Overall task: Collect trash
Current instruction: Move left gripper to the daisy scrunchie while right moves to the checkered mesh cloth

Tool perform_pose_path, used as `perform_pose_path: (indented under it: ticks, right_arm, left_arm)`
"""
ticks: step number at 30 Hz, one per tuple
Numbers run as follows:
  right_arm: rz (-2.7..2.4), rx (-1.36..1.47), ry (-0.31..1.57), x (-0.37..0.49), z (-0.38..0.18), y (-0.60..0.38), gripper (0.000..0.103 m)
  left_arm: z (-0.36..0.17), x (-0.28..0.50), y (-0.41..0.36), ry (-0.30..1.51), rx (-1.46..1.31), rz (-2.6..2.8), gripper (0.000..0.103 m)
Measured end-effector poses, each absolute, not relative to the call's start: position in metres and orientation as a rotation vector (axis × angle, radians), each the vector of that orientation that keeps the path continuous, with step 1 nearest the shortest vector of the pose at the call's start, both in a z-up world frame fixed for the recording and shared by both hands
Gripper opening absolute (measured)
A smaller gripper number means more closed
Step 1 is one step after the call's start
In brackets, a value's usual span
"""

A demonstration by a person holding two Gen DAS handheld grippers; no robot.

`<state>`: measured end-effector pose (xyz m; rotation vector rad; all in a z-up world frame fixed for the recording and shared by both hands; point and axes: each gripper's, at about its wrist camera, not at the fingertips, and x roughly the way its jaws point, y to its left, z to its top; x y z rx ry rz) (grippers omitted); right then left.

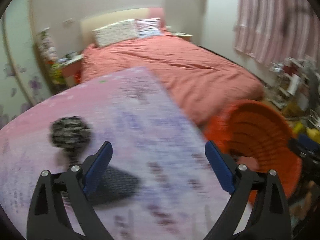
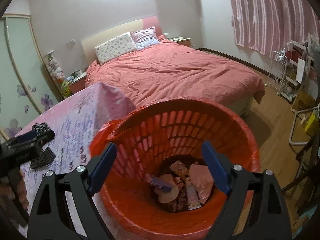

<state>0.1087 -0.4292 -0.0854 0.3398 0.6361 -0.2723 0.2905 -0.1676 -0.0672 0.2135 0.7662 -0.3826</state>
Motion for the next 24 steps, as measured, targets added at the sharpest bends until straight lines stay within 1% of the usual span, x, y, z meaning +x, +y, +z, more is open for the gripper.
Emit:
perform_pose_path:
  ticks: [6, 12, 13, 14, 15, 17, 20, 24]
  right_arm:
    - [-0.243, 0.343, 0.615, 0.112, -0.085, -0.401, 0.090]
    - [-0.179, 0.342, 0.638, 0.124, -0.086, -0.368, 0.090]
    - [-0.168, 0.342, 0.644, 0.127, -0.086, -0.364, 0.090]
    - [-0.156, 0.343, 0.650, 0.130, -0.086, -0.359, 0.090]
    - [-0.142, 0.342, 0.655, 0.132, -0.086, -0.353, 0.090]
    - [-0.112, 0.330, 0.664, 0.135, -0.085, -0.339, 0.090]
    - [-0.066, 0.300, 0.675, 0.142, -0.084, -0.316, 0.090]
    - [-0.005, 0.290, 0.697, 0.151, -0.086, -0.286, 0.090]
  left_arm:
    - [-0.070, 0.339, -0.093, 0.746, 0.169, -0.124, 0.092]
    - [-0.091, 0.387, -0.066, 0.837, 0.160, -0.037, 0.092]
    - [-0.097, 0.394, -0.064, 0.850, 0.170, -0.024, 0.090]
    - [-0.099, 0.397, -0.063, 0.855, 0.167, -0.032, 0.077]
    - [-0.102, 0.401, -0.060, 0.872, 0.156, -0.058, 0.055]
    - [-0.106, 0.403, -0.054, 0.903, 0.128, -0.093, 0.031]
    - [-0.101, 0.396, -0.034, 0.881, 0.132, -0.072, 0.026]
    - [-0.096, 0.379, 0.002, 0.877, 0.146, -0.019, 0.026]
